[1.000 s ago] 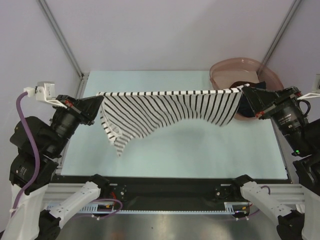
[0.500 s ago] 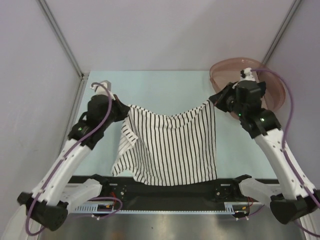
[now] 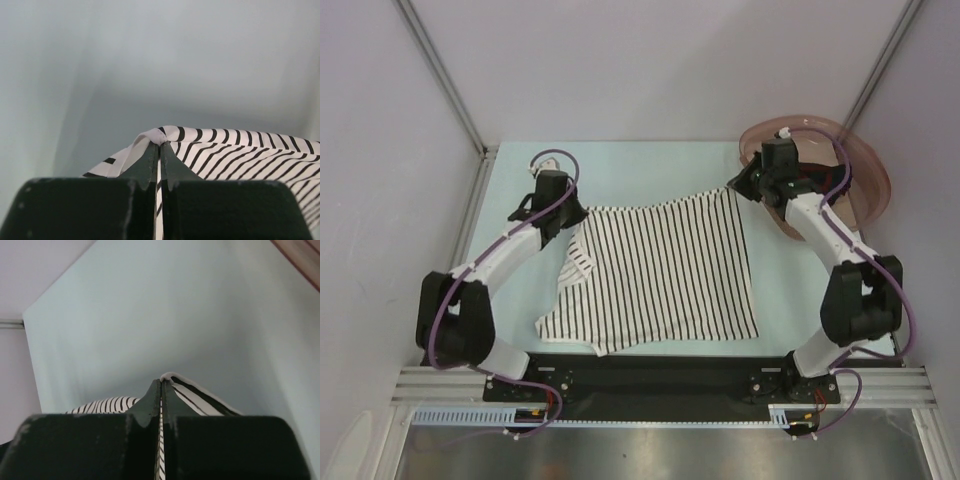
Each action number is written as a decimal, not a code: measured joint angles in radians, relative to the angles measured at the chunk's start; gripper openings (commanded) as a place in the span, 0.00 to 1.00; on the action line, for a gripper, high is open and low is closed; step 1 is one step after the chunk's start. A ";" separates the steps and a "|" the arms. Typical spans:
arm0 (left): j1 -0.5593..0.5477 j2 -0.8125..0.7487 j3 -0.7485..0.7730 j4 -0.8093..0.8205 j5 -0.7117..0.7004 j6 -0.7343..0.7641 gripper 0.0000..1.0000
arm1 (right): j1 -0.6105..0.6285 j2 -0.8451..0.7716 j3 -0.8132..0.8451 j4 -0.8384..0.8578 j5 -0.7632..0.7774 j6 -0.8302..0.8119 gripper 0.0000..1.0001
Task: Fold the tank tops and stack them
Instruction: Flatten the tank top out
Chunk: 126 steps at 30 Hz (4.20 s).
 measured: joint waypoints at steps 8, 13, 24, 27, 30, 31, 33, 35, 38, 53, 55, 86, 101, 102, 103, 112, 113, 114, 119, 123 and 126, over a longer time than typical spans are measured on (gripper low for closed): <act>0.068 0.283 0.220 0.051 0.043 0.010 0.00 | -0.027 0.295 0.253 0.099 -0.045 0.000 0.00; 0.094 0.490 0.417 0.051 0.084 0.017 0.00 | -0.042 0.485 0.421 0.131 -0.062 0.004 0.00; 0.121 0.630 0.608 0.038 0.101 0.077 0.98 | -0.098 0.711 0.659 0.198 -0.119 -0.002 0.75; 0.121 0.587 0.594 0.021 0.091 0.093 0.96 | -0.108 0.651 0.565 0.235 -0.140 -0.008 0.69; 0.112 0.504 0.549 -0.020 0.060 0.117 0.94 | -0.109 0.550 0.420 0.254 -0.171 -0.020 0.53; 0.106 0.473 0.536 -0.043 0.040 0.127 0.94 | -0.108 0.506 0.364 0.253 -0.182 -0.029 0.49; 0.084 0.422 0.511 -0.077 -0.001 0.152 0.92 | -0.107 0.430 0.274 0.248 -0.201 -0.032 0.48; 0.050 0.376 0.480 -0.110 -0.037 0.179 0.89 | -0.105 0.344 0.182 0.244 -0.215 -0.043 0.47; -0.018 0.327 0.417 -0.137 -0.093 0.221 0.81 | -0.098 0.200 0.037 0.231 -0.224 -0.060 0.44; -0.086 0.404 0.373 -0.217 -0.163 0.359 0.64 | 0.078 -0.172 -0.534 0.247 -0.062 -0.145 0.32; -0.086 0.447 0.388 -0.219 -0.163 0.369 0.56 | 0.098 -0.198 -0.580 0.277 -0.036 -0.148 0.32; -0.063 0.625 0.494 -0.317 -0.209 0.400 0.00 | 0.146 -0.206 -0.692 0.451 0.109 -0.152 0.20; 0.143 0.463 0.360 -0.180 -0.037 0.335 0.72 | 0.122 -0.121 -0.692 0.458 0.077 -0.103 0.18; 0.114 0.431 0.334 -0.174 -0.032 0.336 0.73 | 0.120 -0.121 -0.692 0.460 0.074 -0.102 0.18; 0.093 0.415 0.314 -0.166 -0.029 0.342 0.74 | 0.119 -0.121 -0.692 0.461 0.072 -0.101 0.18; -0.022 0.380 0.225 -0.114 0.001 0.402 0.68 | 0.111 -0.116 -0.692 0.462 0.058 -0.099 0.17; -0.023 0.382 0.226 -0.114 -0.002 0.407 0.66 | 0.108 -0.116 -0.692 0.462 0.057 -0.097 0.17; -0.024 0.385 0.227 -0.114 -0.004 0.410 0.60 | 0.107 -0.115 -0.692 0.461 0.057 -0.096 0.17; -0.024 0.435 0.246 -0.119 -0.016 0.405 0.52 | 0.102 -0.112 -0.692 0.462 0.054 -0.093 0.17; -0.024 0.457 0.246 -0.125 -0.010 0.402 0.58 | 0.098 -0.111 -0.692 0.462 0.039 -0.092 0.17; -0.025 0.458 0.246 -0.126 -0.010 0.402 0.53 | 0.097 -0.111 -0.692 0.462 0.036 -0.092 0.17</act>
